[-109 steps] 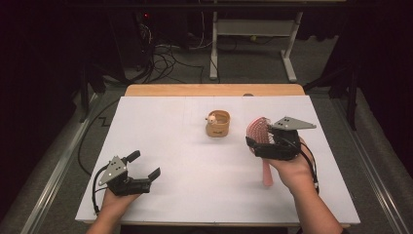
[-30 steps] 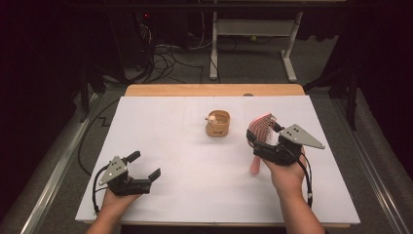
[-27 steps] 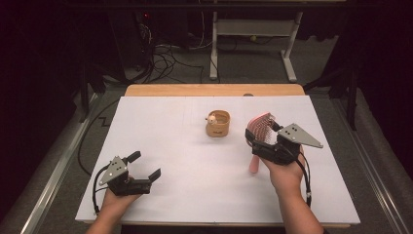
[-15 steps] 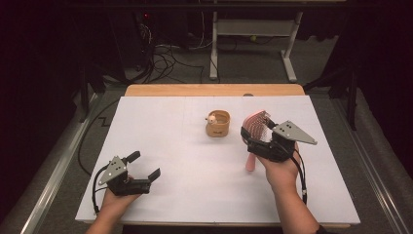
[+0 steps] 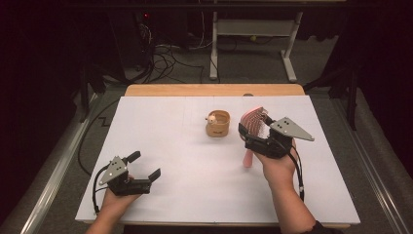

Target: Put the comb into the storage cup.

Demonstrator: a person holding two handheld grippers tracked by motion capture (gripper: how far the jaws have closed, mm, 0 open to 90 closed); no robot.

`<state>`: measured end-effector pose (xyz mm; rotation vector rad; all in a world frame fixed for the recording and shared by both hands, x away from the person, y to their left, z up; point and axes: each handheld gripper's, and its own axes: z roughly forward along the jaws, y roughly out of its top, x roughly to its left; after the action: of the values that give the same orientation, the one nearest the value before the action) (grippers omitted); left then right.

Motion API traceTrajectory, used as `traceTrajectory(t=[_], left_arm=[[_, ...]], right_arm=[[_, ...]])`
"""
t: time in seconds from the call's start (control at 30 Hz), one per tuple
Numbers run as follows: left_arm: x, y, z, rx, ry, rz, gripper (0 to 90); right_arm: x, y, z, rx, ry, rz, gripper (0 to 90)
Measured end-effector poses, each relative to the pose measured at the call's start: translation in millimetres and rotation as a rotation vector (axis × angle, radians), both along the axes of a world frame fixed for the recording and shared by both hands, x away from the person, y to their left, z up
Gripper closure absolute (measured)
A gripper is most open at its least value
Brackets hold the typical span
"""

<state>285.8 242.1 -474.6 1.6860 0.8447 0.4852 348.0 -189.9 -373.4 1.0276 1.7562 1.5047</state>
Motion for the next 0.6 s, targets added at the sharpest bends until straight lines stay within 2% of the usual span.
traceTrajectory(t=[0.6], left_arm=[[0.3, 0.8, 0.8, -0.006, -0.002, 0.008, 0.0]], right_arm=[[4.1, 5.7, 9.5, 0.009, -0.025, 0.000, 20.3]])
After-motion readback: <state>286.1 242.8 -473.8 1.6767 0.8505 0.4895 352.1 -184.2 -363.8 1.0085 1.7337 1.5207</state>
